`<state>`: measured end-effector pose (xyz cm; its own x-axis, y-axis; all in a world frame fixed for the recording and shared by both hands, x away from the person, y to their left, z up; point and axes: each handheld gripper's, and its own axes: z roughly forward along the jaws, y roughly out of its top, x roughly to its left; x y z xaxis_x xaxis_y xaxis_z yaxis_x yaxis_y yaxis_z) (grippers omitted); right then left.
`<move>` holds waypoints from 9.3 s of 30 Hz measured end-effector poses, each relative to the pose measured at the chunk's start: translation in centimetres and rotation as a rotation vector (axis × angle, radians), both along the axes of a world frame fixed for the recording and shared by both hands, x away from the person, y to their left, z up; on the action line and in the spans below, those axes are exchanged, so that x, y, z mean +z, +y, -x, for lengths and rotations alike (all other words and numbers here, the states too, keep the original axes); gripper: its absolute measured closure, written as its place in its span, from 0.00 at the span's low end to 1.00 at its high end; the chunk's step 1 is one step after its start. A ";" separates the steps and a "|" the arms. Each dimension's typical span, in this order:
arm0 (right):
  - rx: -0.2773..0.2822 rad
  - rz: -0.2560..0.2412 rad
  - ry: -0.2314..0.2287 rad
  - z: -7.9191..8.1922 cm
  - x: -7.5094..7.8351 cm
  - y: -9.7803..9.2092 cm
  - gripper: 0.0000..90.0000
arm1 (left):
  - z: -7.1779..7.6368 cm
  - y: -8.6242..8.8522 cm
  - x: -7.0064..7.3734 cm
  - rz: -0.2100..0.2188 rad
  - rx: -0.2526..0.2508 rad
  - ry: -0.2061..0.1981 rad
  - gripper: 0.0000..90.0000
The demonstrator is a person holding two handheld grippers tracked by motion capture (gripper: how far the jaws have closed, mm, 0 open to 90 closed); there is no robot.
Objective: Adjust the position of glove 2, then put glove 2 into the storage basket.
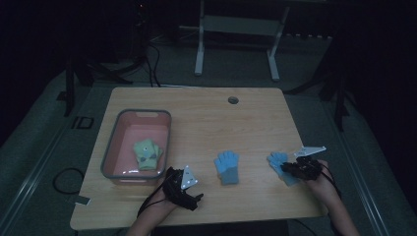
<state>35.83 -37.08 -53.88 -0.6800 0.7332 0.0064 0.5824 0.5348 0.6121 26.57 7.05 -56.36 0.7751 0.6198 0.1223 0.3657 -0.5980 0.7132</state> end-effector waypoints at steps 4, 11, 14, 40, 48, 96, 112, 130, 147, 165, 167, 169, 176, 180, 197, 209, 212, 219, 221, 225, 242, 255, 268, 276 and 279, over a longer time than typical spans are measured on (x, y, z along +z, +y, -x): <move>-0.053 -0.032 0.000 0.2 0.6 0.5 0.94 | 0.1 -0.1 -0.1 -0.009 -0.003 -0.002 0.03; -0.170 -0.081 -0.036 1.3 3.2 2.2 0.94 | 0.1 -0.1 0.0 -0.011 -0.003 -0.005 0.03; -0.214 -0.063 -0.061 1.8 4.4 3.2 0.94 | 0.1 -0.2 0.0 -0.006 -0.004 -0.008 0.03; -0.401 -0.070 -0.032 1.9 0.3 8.6 0.88 | 0.2 -0.2 0.0 -0.004 -0.012 -0.005 0.03; -0.383 -0.049 -0.018 1.6 -0.1 8.4 0.80 | 0.1 -0.1 -0.1 -0.007 -0.012 0.000 0.03; 0.106 -0.005 -0.030 0.0 -0.5 4.8 0.89 | 0.1 -0.2 -0.2 -0.020 -0.017 0.002 0.03; 0.084 -0.112 -0.055 0.7 4.2 6.8 0.93 | 0.1 -0.2 -0.2 -0.020 -0.019 0.001 0.03; 0.245 -0.185 -0.046 1.2 5.9 15.3 0.92 | 0.1 -0.2 -0.1 -0.018 -0.028 -0.003 0.03; 0.262 -0.100 0.054 0.0 0.8 17.5 0.89 | 0.2 -0.3 -0.2 -0.020 -0.030 0.011 0.03; 0.244 -0.092 0.007 0.3 1.6 15.6 0.62 | 0.5 -1.1 0.9 0.023 -0.041 -0.018 0.05; 0.237 -0.108 0.014 0.3 1.6 15.2 0.61 | 0.6 -1.3 1.1 0.017 -0.039 0.001 0.05; 0.234 -0.109 0.015 0.3 1.7 14.9 0.61 | 0.5 -1.5 1.2 0.013 -0.034 0.025 0.06; 0.198 -0.118 0.003 -0.8 2.4 14.0 0.62 | 0.2 -2.8 2.2 0.101 -0.108 -0.003 0.16; 0.189 -0.129 -0.009 -1.2 2.8 14.1 0.62 | 0.0 -3.3 2.4 0.090 -0.124 -0.023 0.16; 0.166 -0.139 0.019 -4.2 1.4 16.4 0.53 | -2.7 -10.7 1.3 -0.127 -0.369 -0.131 0.43; 0.161 -0.111 0.098 -4.9 -0.9 16.5 0.47 | -3.8 -10.5 1.1 -0.152 -0.338 -0.116 0.75; 0.165 -0.100 0.086 -4.7 -0.9 16.6 0.50 | -3.9 -10.4 1.1 -0.142 -0.338 -0.103 0.79; 0.195 -0.140 0.138 -4.4 -1.0 17.1 0.79 | -4.5 -10.1 1.5 -0.125 -0.333 -0.052 0.82; 0.188 -0.155 0.149 -4.4 -1.0 17.1 0.82 | -4.6 -10.0 1.6 -0.114 -0.325 -0.034 0.83; 0.176 -0.174 0.147 -4.3 -0.7 17.2 0.87 | -4.4 -9.8 2.0 -0.127 -0.334 -0.032 0.84; 0.198 -0.226 0.083 -3.9 3.4 18.5 0.94 | -4.0 -7.9 6.0 -0.160 -0.306 -0.103 0.84; 0.245 -0.269 0.032 -3.9 7.3 20.5 0.94 | -3.6 -6.1 9.1 -0.208 -0.279 -0.160 0.84; 0.290 -0.294 0.004 -4.2 10.2 23.1 0.94 | -3.1 -3.9 11.7 -0.236 -0.249 -0.200 0.84; 0.322 -0.293 -0.016 -4.3 11.9 25.6 0.94 | -2.9 -1.6 12.9 -0.231 -0.213 -0.208 0.84; 0.339 -0.294 -0.015 -4.5 12.2 26.6 0.94 | -2.7 -0.8 13.1 -0.231 -0.198 -0.213 0.84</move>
